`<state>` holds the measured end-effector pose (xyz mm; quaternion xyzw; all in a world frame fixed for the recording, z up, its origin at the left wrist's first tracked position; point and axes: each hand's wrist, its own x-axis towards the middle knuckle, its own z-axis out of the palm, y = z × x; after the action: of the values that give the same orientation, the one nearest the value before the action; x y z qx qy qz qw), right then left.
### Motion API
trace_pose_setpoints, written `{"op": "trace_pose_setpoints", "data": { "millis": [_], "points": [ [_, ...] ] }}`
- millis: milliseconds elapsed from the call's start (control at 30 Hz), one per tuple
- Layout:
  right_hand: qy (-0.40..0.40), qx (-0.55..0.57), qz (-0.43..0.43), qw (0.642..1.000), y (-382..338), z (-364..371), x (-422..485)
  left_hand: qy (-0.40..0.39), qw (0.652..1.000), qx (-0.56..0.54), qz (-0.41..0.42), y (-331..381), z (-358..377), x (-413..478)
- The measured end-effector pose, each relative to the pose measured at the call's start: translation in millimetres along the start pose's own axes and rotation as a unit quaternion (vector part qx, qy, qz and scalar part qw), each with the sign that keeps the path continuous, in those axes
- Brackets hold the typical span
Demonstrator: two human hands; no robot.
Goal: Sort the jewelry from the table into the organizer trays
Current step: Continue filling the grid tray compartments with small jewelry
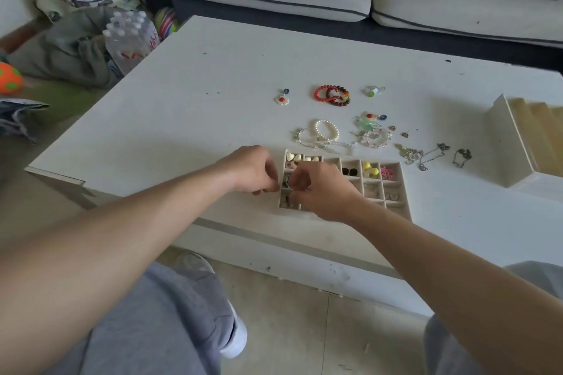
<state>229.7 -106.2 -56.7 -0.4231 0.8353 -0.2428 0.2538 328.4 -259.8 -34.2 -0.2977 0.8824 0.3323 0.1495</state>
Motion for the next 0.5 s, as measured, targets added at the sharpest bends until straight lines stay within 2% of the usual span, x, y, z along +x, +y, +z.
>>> {"op": "trace_pose_setpoints", "data": {
  "millis": [200, 500],
  "points": [
    [-0.001, -0.100, -0.017, 0.995, -10, 5, -5, -0.018, 0.999, -0.044, -0.012, 7, 3, -1],
    [0.025, -0.213, -0.044, 0.976, -21, 11, -10, -0.055, 0.997, -0.047, -0.035, 7, 5, 0]
  ]
}}
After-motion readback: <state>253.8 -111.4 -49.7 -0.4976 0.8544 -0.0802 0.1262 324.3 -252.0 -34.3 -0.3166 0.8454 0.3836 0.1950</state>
